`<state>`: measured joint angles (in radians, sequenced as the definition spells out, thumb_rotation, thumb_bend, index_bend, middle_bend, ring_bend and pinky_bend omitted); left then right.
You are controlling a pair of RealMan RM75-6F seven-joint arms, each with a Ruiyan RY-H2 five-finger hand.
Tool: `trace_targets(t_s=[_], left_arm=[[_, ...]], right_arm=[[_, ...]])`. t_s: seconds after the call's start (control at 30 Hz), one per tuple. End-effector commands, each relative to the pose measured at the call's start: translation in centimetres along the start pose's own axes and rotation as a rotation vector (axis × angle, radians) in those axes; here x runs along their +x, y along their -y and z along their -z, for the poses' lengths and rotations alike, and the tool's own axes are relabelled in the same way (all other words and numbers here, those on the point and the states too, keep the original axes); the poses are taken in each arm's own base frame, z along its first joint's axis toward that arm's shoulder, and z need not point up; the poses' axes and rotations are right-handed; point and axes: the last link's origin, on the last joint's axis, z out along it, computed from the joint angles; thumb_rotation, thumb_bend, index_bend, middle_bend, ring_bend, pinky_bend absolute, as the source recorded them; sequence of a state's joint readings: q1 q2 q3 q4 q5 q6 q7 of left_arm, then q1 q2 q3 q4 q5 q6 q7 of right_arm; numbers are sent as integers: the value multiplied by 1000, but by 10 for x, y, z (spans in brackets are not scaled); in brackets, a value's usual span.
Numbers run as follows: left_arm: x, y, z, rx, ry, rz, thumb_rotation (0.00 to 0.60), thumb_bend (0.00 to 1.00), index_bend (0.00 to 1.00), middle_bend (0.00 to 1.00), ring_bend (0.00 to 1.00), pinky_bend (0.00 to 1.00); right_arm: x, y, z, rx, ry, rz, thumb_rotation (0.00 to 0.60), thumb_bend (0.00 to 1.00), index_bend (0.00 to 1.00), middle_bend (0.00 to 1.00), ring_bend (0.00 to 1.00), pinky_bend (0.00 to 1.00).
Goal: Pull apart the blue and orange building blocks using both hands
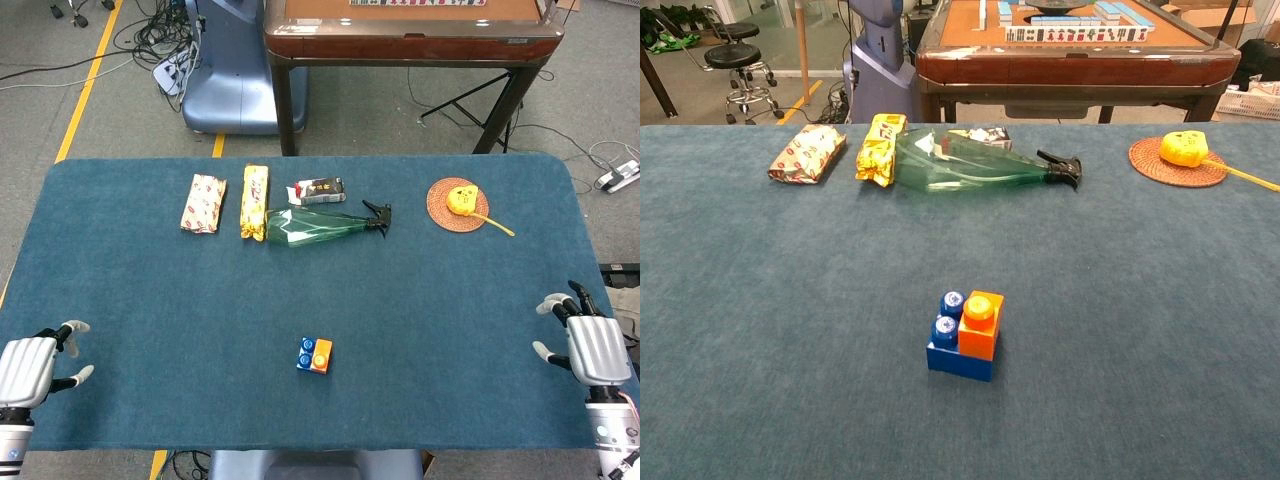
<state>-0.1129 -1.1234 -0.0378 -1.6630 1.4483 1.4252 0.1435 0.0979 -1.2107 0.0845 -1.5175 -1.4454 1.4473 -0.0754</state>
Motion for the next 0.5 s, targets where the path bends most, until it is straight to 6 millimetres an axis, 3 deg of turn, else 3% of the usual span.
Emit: trace_targets(t_s=[0.03,0.3,0.5], left_arm=[[-1,2,2,7,4,3,600,17,456,581,522,707],[-8,4,4,18,11,20,600,17,455,581,522,707],[-17,3,11,-6,41,-7,600,17,450,581,522,707]], right_arm=[[-5,1,-1,5,10,-7,600,13,443,328,404,502],[-6,16,-16,89,-4,-58,600,18,443,368,430,522],[8,55,-35,256,-3,-7,600,14,442,676,758,746]])
